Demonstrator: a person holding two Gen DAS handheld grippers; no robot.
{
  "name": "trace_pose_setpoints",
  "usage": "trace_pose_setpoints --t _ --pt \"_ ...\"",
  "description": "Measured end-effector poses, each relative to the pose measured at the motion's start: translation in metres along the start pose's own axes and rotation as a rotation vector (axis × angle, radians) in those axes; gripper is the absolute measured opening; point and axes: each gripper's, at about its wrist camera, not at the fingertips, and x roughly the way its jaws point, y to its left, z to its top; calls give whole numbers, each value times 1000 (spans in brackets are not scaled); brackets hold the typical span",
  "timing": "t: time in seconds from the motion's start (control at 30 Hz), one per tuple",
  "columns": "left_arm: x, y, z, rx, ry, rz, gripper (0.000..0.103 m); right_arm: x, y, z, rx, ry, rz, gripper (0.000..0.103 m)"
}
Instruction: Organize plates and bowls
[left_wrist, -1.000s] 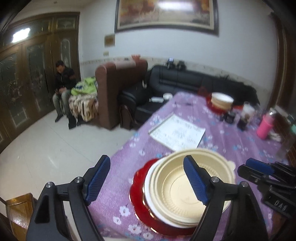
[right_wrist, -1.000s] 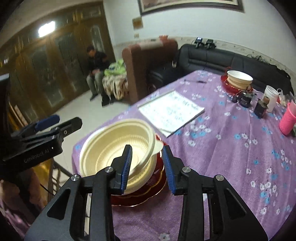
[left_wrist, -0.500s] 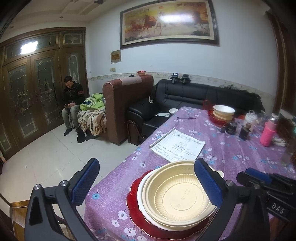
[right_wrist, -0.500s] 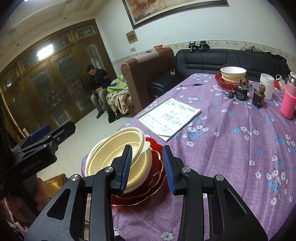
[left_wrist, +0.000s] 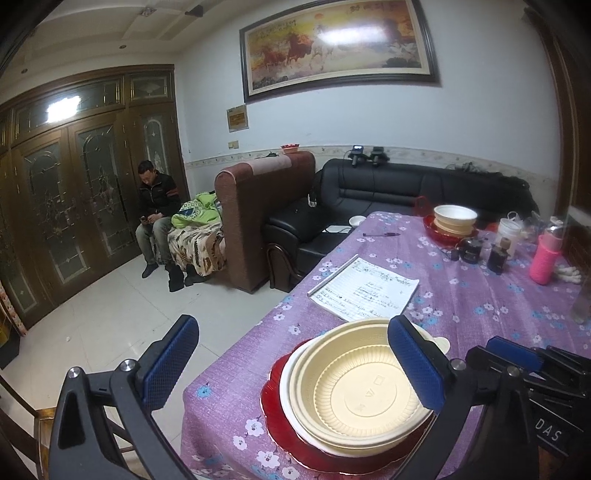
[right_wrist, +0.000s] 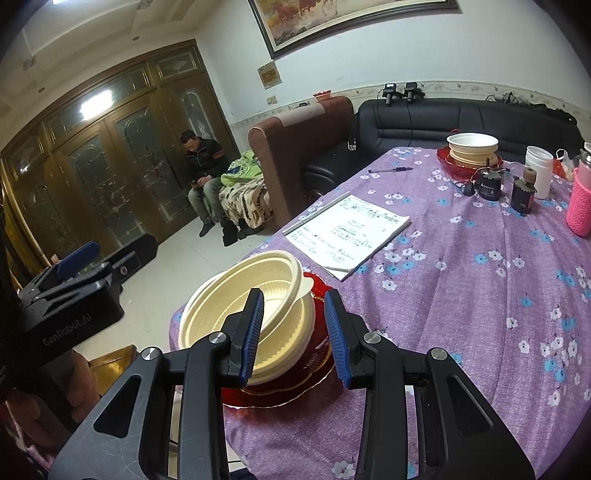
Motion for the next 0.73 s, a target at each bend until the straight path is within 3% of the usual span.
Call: trace_pose_setpoints --t 0.4,0.53,0.73 --pt "0 -5 2 6 6 -15 102 1 3 -1 3 -4 5 34" --pt "-1 -11 1 10 9 -68 102 2 2 -1 14 -6 8 34" --pt "-4 -18 -1 34 -1 -41 102 2 -2 -3 40 -11 7 34"
